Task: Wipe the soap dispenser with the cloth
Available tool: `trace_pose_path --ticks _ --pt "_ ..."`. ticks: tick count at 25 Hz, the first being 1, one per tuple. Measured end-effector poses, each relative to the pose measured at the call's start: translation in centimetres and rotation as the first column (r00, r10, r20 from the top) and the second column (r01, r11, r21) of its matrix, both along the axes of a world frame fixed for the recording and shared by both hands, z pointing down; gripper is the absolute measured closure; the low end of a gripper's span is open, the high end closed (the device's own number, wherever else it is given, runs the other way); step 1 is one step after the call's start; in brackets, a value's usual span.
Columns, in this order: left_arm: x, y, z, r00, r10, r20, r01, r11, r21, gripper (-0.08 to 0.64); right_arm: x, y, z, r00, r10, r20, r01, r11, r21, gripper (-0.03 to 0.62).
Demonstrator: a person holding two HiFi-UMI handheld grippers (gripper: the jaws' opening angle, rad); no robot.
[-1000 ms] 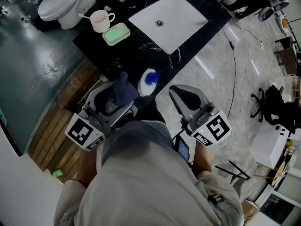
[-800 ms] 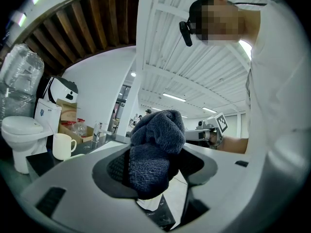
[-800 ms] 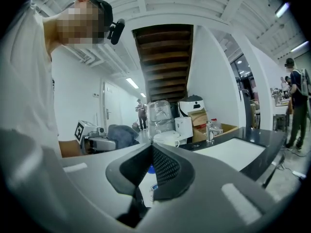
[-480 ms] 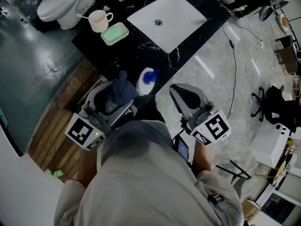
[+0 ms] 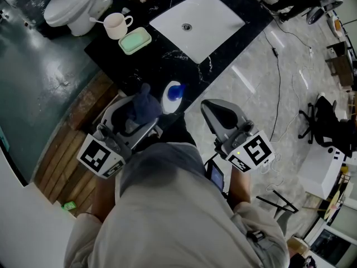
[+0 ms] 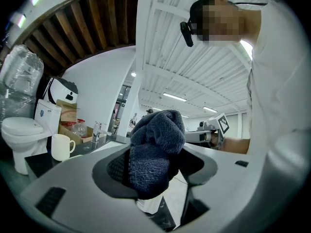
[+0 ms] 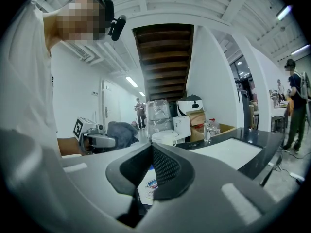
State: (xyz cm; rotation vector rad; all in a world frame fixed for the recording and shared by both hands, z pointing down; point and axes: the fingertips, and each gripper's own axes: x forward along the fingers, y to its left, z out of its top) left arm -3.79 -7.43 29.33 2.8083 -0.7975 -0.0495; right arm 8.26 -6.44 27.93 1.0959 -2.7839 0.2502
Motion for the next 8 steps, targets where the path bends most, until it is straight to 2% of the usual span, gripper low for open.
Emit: trace_pose_path --ticks 8 --pt "0.31 -0.12 0.18 1.0 0.001 0.01 -0.001 1.0 0.003 0.311 0.17 -0.12 0.23 1.0 -0.004 0.001 0.004 1.0 -0.004 0.592"
